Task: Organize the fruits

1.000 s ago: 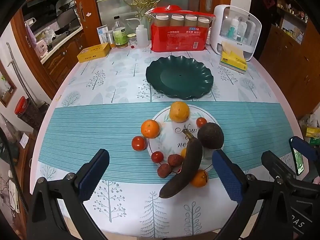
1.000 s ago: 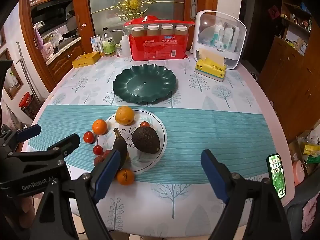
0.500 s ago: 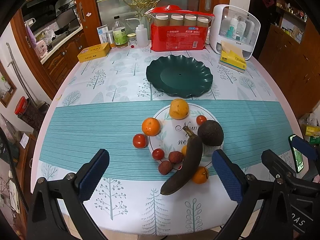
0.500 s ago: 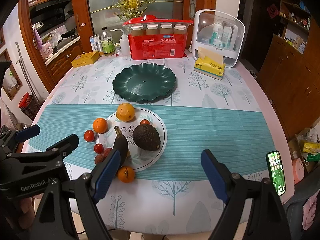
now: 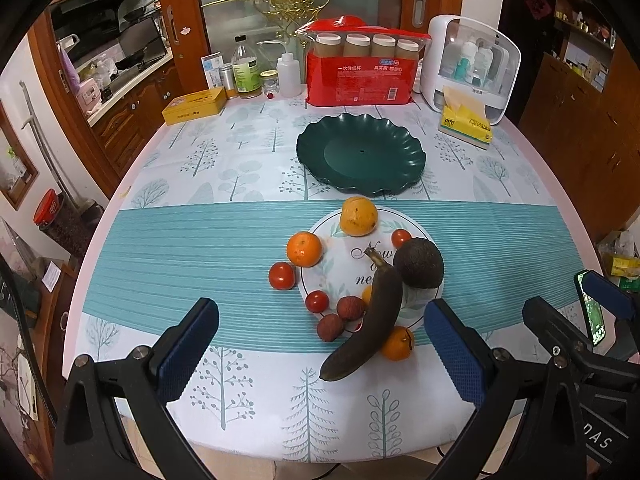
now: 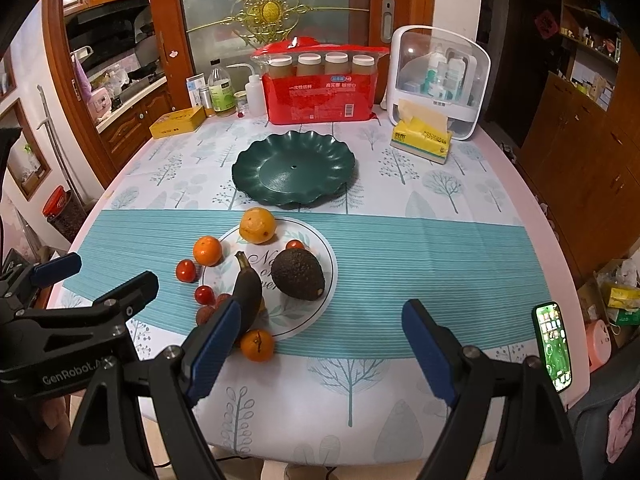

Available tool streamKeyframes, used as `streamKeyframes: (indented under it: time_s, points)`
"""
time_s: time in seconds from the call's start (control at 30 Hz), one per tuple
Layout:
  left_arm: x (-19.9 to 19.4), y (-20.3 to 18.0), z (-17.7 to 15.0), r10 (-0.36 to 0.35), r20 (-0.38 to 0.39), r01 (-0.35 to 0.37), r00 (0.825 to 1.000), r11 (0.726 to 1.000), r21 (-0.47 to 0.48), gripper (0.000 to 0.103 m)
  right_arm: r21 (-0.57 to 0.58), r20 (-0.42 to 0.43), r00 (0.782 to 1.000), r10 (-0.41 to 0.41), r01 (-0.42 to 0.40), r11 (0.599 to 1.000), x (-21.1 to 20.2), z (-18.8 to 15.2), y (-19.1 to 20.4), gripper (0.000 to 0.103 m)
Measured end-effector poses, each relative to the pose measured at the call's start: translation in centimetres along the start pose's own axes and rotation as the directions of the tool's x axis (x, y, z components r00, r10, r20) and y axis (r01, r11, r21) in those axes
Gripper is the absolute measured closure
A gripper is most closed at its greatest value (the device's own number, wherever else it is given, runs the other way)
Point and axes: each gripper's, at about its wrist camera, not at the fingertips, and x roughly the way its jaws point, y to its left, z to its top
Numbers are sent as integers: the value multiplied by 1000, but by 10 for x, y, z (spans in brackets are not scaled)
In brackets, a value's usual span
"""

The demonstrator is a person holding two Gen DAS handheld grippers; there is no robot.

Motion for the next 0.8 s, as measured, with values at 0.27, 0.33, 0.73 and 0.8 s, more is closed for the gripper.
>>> streamKeyframes:
  time_s: [0.27, 0.33, 0.73, 0.8]
  points:
    - [-4, -4, -3, -2, -2, 2, 1000, 1000, -4, 1, 3, 4, 1000, 13, -13, 1000, -4, -2, -6, 19]
    - [-5, -6, -3, 0, -3, 0, 1000, 1000, -5, 1, 4, 4, 1000, 12, -12, 1000, -3, -2, -6, 19]
    - [-11, -22, -9, 7, -17, -8, 1000, 999, -40, 3, -1, -2, 999, 52, -52, 999, -4, -3, -17, 19]
    - [-11, -21, -10, 9, -19, -10, 1000, 999, -50, 3, -4, -2, 998, 64, -64, 998, -4, -4, -20, 19]
